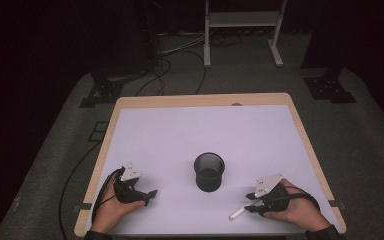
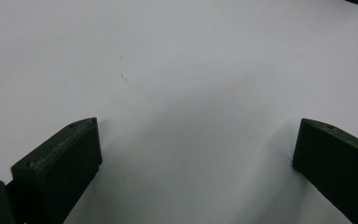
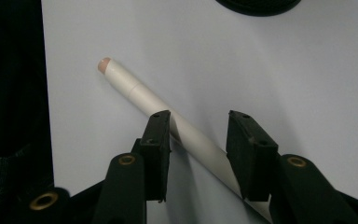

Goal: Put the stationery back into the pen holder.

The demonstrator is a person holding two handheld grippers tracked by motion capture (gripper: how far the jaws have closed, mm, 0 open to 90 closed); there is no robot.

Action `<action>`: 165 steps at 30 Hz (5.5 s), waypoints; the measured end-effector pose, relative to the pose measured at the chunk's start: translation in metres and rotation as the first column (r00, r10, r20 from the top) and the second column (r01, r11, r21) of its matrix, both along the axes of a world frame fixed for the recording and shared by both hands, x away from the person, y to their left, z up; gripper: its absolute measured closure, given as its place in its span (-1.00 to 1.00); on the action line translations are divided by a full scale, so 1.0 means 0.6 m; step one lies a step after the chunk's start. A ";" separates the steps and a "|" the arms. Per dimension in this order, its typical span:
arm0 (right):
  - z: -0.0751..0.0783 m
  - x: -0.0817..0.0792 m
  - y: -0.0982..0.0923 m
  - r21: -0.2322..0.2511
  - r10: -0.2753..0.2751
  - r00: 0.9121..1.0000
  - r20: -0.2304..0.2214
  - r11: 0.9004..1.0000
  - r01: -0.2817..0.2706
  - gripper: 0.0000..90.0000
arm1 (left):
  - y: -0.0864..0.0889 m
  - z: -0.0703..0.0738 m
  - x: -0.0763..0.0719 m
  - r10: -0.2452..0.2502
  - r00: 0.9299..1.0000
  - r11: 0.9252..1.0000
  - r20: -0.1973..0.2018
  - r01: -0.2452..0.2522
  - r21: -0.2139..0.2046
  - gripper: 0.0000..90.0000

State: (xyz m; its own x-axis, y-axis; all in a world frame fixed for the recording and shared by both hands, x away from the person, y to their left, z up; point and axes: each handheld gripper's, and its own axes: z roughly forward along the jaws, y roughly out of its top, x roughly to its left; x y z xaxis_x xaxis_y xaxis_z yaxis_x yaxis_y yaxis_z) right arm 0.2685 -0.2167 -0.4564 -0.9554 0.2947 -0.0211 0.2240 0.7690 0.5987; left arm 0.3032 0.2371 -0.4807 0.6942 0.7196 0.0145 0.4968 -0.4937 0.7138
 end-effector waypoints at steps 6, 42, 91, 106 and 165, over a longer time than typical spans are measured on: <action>0.003 -0.002 -0.003 -0.017 0.002 1.000 -0.003 1.000 -0.002 0.42 | 0.000 0.000 0.000 0.000 1.000 1.000 0.000 0.000 0.000 -0.99; 0.010 0.005 -0.081 -0.110 -0.253 0.966 -0.048 0.963 0.247 0.73 | 0.000 0.000 0.000 0.001 1.000 1.000 -0.001 -0.001 -0.001 -0.99; 0.024 0.085 0.044 -0.333 -0.265 0.952 -0.155 0.921 0.203 0.74 | 0.000 0.000 0.000 0.001 1.000 1.000 -0.001 -0.001 0.000 -0.99; 0.044 0.084 0.008 -0.112 -0.299 0.941 -0.157 0.952 0.284 0.74 | 0.000 0.000 0.000 0.000 1.000 1.000 -0.003 0.000 0.000 -0.99; 0.233 0.154 0.179 0.531 -0.229 0.972 0.056 0.831 0.166 0.73 | 0.000 0.000 0.000 0.000 1.000 1.000 -0.004 0.000 0.000 -0.99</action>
